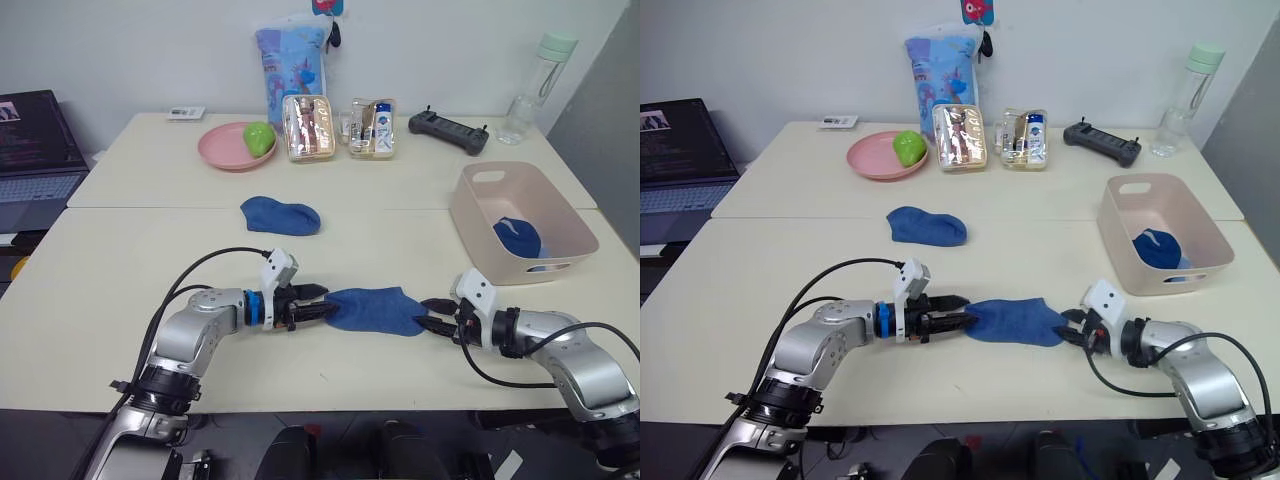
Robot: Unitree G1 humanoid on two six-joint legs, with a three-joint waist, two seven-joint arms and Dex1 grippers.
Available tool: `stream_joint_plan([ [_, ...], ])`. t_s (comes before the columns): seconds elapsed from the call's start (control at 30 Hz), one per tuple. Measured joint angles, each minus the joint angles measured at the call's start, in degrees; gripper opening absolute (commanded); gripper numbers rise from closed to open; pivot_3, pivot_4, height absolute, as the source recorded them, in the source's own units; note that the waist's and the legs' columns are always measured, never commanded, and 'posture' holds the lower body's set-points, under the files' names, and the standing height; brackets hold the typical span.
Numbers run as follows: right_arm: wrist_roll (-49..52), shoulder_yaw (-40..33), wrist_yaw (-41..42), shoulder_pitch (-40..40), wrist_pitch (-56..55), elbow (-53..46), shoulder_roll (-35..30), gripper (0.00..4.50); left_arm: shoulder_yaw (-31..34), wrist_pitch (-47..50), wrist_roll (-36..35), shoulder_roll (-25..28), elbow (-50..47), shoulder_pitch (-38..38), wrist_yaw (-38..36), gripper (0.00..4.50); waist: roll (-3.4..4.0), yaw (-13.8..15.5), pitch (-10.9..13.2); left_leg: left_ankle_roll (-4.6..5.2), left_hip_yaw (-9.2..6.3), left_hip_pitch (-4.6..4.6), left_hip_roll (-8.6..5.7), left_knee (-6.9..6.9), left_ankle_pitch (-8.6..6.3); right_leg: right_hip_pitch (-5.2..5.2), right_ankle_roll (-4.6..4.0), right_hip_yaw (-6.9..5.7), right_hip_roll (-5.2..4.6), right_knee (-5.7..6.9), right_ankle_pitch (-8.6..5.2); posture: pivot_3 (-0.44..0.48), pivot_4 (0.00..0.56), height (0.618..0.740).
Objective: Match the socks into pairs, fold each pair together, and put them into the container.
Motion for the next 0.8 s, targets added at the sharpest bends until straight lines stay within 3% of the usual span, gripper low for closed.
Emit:
stream_joint_plan([
  [0.07, 0.8, -0.1, 0.0, 0.0, 0.2, 0.0, 0.2, 0.01, 0.0, 0.2, 0.0, 0.3, 0.0, 0.2, -0.3, 1.09, 0.00, 0.0, 0.0, 0.00, -0.01, 0.00, 0.00, 0.00, 0.00, 0.00, 0.00, 0.00, 0.00, -0.01, 0.00, 0.000, 0.150, 0.740],
  [0.17, 1.0, -0.1, 0.1, 0.0, 0.6, 0.0, 0.3, 0.00, 0.0, 0.1, 0.0, 0.7, 0.1, 0.2, -0.8, 0.13, 0.00, 0.1, 0.0, 0.00, 0.00, 0.00, 0.00, 0.00, 0.00, 0.00, 0.00, 0.00, 0.00, -0.01, 0.00, 0.000, 0.150, 0.740],
  [0.2, 1.1, -0.1, 0.1, 0.0, 0.6, 0.0, 0.3, 0.00, 0.0, 0.1, 0.0, 0.7, 0.2, 0.2, -0.8, 0.03, 0.00, 0.1, 0.0, 0.00, 0.00, 0.00, 0.00, 0.00, 0.00, 0.00, 0.00, 0.00, 0.00, -0.01, 0.00, 0.000, 0.150, 0.740],
  [0.4, 3.3, -0.8, 0.3, 0.0, 2.6, -0.4, 0.3, 0.00, 0.3, 1.6, -0.7, 0.7, 1.2, 0.2, -0.7, 0.03, 0.00, 0.1, 0.0, 0.00, 0.00, 0.00, 0.00, 0.00, 0.00, 0.00, 0.00, 0.00, 0.00, -0.01, 0.00, 0.000, 0.150, 0.740],
  [0.67, 13.7, -3.3, 0.2, -0.1, 13.9, -8.7, 0.3, 0.00, 7.9, 13.4, -9.9, 6.1, -7.1, 5.0, -0.8, 0.03, 0.00, -0.1, 0.0, 0.00, -0.05, -0.01, 0.03, -0.01, 0.00, 0.02, 0.00, -0.02, -0.01, -0.04, 0.00, 0.000, 0.150, 0.740],
  [0.8, 14.5, -3.2, -1.1, 0.0, 16.0, -9.6, 0.3, 0.00, 8.3, 15.8, -11.6, 7.2, -9.4, 7.8, -0.4, 0.03, 0.00, 0.0, 0.0, 0.00, -0.04, -0.01, 0.02, -0.01, 0.00, 0.02, 0.00, -0.02, -0.02, -0.05, 0.00, 0.000, 0.150, 0.740],
])
